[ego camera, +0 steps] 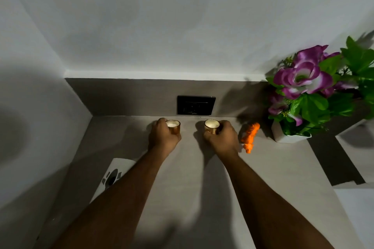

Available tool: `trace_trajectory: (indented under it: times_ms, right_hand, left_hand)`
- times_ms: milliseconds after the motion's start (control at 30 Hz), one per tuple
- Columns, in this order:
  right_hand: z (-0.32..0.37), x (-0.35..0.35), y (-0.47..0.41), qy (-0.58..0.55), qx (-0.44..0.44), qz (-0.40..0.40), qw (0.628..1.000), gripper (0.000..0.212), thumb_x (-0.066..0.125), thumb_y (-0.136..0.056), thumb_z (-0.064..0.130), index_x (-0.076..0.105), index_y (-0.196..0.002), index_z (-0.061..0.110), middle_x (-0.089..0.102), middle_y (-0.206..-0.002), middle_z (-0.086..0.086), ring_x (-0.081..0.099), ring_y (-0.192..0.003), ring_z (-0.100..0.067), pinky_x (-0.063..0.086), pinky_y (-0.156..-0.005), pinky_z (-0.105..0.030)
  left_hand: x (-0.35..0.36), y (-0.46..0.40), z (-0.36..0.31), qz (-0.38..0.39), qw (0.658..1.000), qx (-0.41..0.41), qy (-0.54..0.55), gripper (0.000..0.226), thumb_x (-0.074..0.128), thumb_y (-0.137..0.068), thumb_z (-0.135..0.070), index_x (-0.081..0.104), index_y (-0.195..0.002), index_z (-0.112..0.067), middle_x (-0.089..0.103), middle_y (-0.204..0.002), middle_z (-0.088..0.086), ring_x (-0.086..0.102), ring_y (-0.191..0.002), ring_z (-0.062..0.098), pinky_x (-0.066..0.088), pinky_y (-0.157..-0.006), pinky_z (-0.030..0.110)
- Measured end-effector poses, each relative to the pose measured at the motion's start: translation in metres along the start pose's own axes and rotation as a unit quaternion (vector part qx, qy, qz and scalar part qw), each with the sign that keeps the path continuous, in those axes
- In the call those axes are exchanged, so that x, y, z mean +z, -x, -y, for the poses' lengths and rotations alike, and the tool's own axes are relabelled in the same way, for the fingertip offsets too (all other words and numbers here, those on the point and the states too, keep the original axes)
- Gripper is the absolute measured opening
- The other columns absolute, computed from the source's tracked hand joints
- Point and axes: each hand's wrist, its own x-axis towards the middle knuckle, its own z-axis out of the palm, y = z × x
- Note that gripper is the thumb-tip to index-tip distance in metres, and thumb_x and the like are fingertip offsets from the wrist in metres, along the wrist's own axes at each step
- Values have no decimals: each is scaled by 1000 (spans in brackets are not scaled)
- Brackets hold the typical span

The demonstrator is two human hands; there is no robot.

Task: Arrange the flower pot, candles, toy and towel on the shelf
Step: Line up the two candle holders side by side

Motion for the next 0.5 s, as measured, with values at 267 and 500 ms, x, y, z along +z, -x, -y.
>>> trace_trajectory:
  times_ms: [267, 500]
  right_hand:
    - [-17, 9, -3, -59, -17, -5, 998, 57, 82, -75, 22, 52, -123, 14, 64, -125, -8, 62, -112, -27, 55, -93, -46]
    - [-23, 10, 4, -73, -10, 15, 997, 72, 81, -76, 30, 45, -136, 15, 60, -134, -7, 57, -122, -28, 50, -102, -45]
  left_hand:
    - [17, -8, 8, -32, 997, 57, 36, 63, 86, -65, -15, 53, -119, -10, 57, -122, 14, 55, -108, 30, 48, -85, 35]
    - [13, 0, 16, 38, 997, 56, 29, 98, 88, -63, -24, 33, -142, -9, 40, -146, 15, 40, -133, 33, 37, -105, 39]
